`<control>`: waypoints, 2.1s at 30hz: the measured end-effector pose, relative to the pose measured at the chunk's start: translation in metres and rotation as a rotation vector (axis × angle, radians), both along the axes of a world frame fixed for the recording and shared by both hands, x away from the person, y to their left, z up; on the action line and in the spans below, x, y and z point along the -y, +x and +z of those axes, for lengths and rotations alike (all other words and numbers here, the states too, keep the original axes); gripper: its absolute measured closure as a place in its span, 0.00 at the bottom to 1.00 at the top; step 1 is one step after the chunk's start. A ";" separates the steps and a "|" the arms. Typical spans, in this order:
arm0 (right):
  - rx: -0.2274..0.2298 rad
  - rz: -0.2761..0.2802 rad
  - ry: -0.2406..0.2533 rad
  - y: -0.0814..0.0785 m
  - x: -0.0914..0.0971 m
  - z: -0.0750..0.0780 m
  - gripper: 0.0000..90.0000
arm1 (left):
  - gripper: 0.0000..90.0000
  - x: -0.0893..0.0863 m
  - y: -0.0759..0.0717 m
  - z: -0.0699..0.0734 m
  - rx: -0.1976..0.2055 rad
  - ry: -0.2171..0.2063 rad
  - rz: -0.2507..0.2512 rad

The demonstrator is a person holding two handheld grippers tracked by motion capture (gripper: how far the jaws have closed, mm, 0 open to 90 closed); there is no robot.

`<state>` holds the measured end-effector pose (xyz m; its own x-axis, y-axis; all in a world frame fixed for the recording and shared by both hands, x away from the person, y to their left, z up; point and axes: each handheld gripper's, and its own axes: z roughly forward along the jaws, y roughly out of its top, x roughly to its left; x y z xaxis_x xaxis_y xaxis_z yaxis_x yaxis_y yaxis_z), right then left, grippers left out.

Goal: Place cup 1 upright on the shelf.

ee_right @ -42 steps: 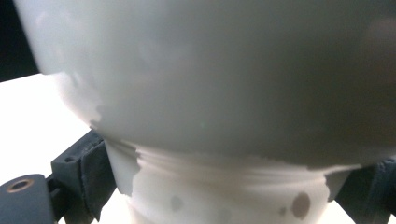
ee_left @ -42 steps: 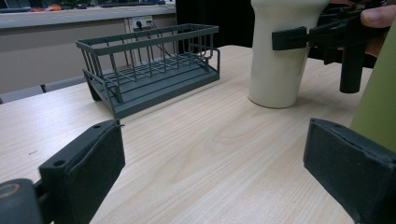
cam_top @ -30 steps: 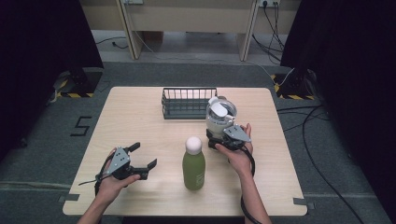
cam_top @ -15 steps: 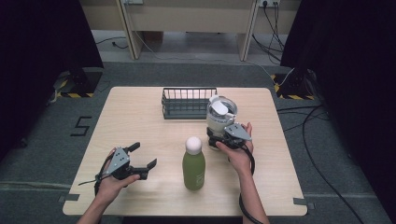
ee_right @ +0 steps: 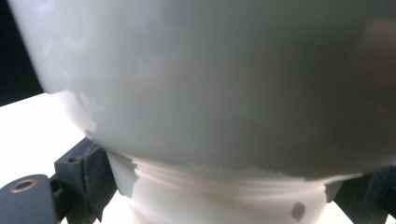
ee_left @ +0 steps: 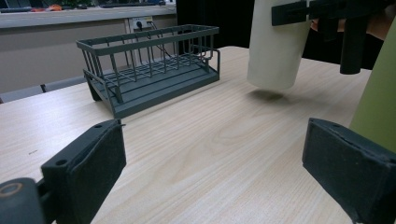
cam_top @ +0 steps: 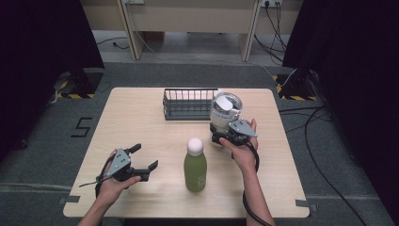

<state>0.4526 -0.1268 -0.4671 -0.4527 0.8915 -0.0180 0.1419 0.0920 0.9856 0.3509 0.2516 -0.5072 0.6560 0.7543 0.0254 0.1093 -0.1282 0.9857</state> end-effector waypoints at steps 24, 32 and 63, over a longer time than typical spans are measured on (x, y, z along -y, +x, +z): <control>0.028 0.000 0.009 0.010 0.000 0.024 0.11 | 0.06 0.000 0.000 0.000 0.000 -0.001 0.001; 0.034 0.001 0.021 0.015 0.000 0.031 0.11 | 0.06 0.000 0.000 0.000 0.001 -0.001 0.002; 0.048 -0.003 0.025 0.033 -0.006 0.049 0.11 | 0.06 -0.001 0.000 0.001 0.000 -0.003 0.005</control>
